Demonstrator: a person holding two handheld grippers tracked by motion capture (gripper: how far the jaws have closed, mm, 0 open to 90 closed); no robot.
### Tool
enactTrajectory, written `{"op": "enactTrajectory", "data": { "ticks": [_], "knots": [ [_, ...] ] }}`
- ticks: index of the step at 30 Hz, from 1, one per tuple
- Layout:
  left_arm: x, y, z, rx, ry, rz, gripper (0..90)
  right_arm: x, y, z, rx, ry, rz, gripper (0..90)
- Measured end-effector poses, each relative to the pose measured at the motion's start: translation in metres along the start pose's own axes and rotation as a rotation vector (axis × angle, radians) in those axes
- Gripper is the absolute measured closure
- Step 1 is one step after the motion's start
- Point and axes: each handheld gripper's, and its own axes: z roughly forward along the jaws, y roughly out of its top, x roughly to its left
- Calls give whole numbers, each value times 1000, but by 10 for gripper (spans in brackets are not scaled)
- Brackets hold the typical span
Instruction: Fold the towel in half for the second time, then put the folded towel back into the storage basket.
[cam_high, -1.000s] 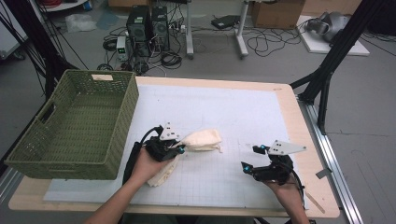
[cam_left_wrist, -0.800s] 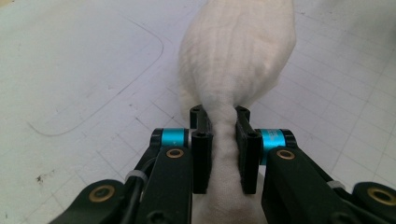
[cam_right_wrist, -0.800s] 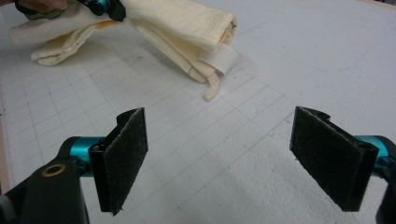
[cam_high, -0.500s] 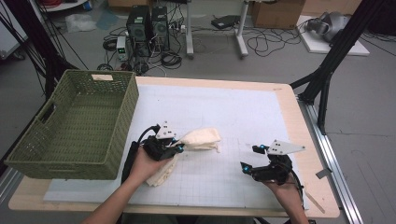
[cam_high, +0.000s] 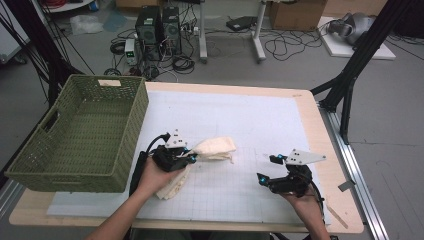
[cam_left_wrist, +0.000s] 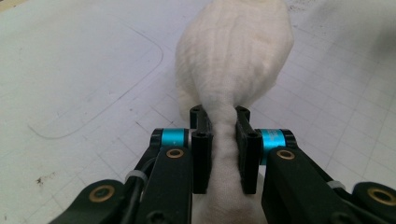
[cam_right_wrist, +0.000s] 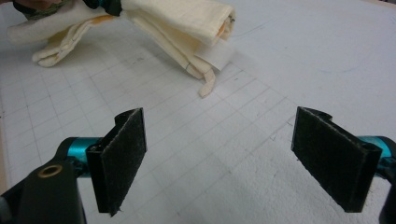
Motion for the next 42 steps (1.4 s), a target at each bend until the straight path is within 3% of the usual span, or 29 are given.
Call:
{"op": "enactTrajectory", "data": {
  "ticks": [27, 42],
  "knots": [
    [5, 0, -9, -26, -6, -11, 798, 0, -1, 0, 6, 1, -1, 174],
    [8, 2, -20, -91, -29, -10, 798, 1, -2, -1, 6, 4, -9, 169]
  ]
}}
